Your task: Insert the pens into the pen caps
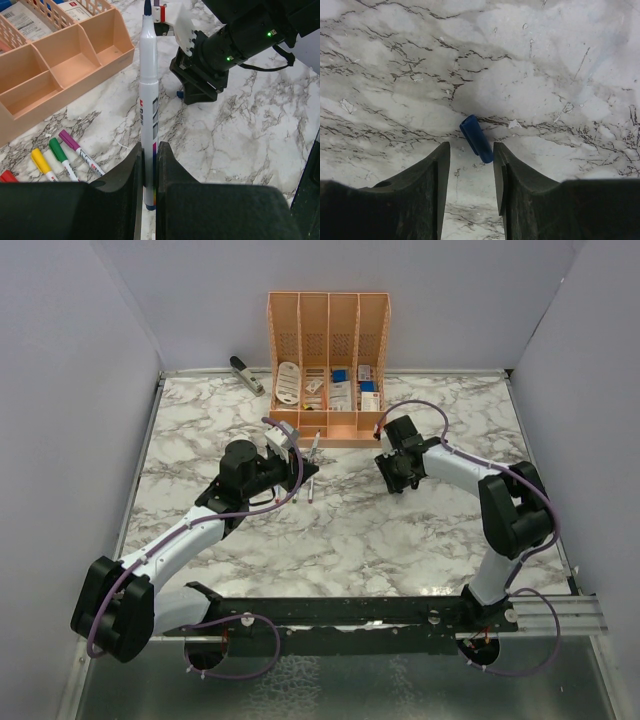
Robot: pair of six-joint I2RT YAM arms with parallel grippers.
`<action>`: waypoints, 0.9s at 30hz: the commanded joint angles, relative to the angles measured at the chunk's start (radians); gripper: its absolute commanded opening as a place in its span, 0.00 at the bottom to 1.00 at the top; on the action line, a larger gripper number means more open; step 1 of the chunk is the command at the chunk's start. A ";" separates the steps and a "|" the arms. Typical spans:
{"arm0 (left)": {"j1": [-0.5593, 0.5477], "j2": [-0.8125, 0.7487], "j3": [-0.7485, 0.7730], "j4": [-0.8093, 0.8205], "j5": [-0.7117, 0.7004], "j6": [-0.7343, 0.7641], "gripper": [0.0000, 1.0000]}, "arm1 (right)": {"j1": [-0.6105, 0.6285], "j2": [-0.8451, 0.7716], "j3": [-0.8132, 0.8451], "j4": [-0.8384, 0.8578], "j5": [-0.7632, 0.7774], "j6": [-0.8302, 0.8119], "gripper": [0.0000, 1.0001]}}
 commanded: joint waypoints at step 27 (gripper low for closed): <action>0.006 0.007 0.002 0.009 0.008 0.013 0.00 | -0.024 -0.006 0.069 0.001 -0.018 0.107 0.01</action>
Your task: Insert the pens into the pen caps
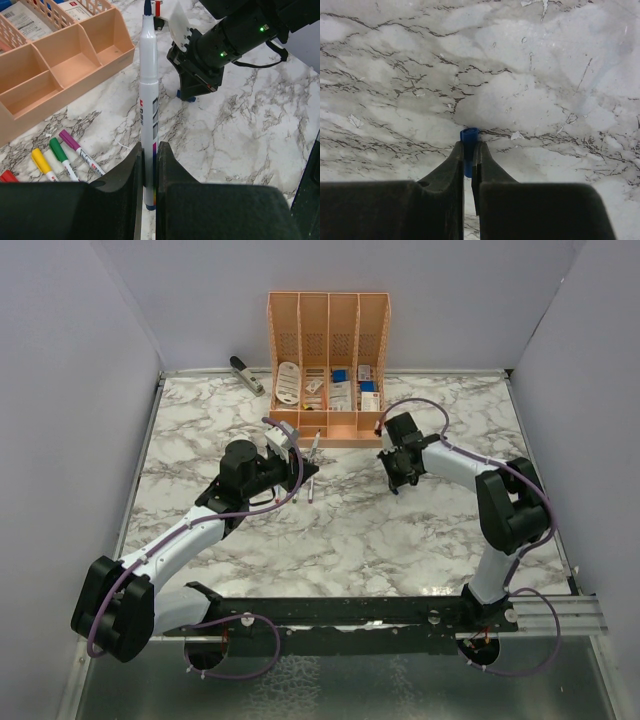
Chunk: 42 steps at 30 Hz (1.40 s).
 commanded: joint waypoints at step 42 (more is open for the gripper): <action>-0.102 0.104 0.078 0.229 0.134 -0.189 0.00 | 0.177 -0.565 -0.380 1.343 -0.170 0.544 0.01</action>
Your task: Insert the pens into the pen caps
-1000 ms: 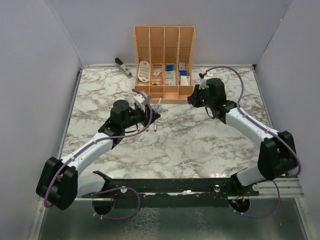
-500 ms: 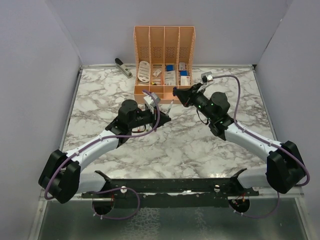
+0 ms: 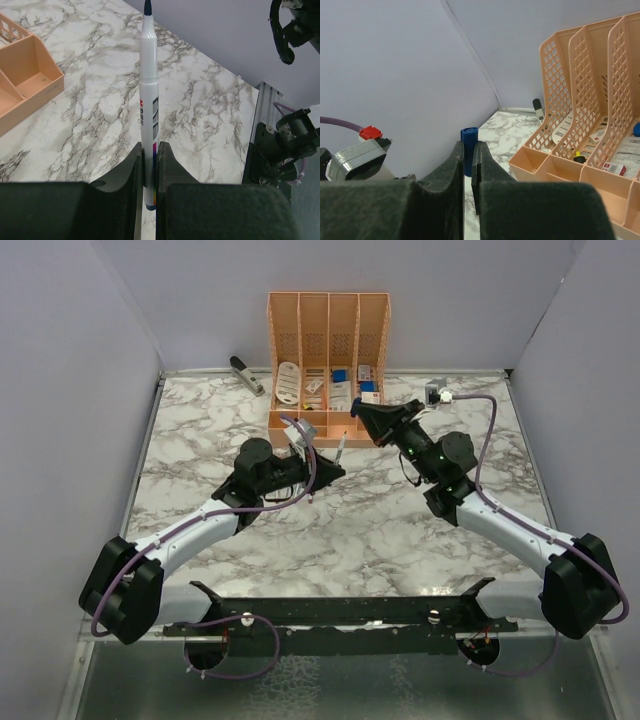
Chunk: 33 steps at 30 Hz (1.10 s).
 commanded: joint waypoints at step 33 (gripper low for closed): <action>0.003 -0.010 0.017 0.079 -0.005 -0.007 0.00 | 0.060 -0.034 -0.052 0.081 0.017 -0.043 0.01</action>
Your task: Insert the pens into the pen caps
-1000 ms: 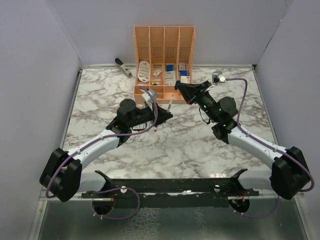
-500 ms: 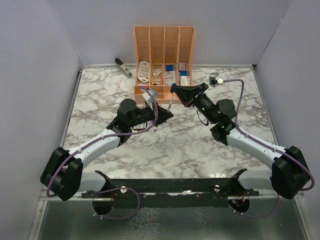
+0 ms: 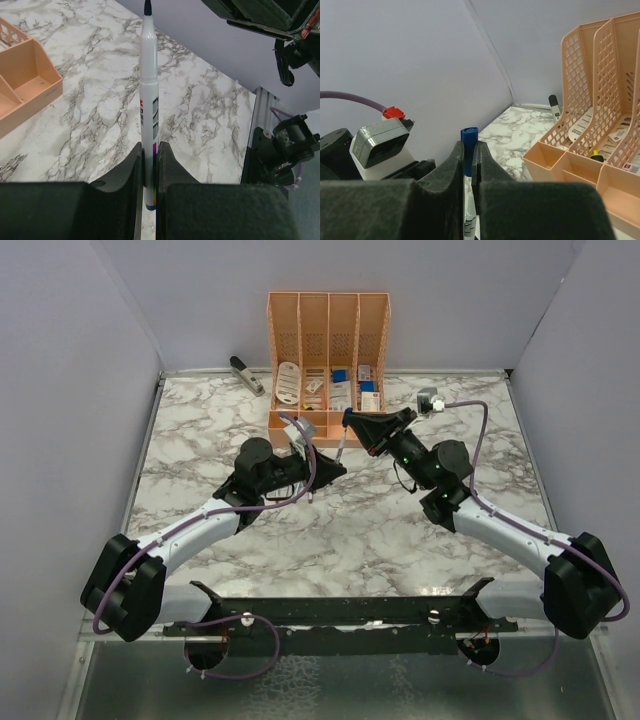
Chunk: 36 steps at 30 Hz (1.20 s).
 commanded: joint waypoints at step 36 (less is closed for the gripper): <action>0.013 -0.040 0.013 0.039 -0.002 0.028 0.00 | 0.028 -0.009 -0.004 -0.003 0.052 -0.077 0.01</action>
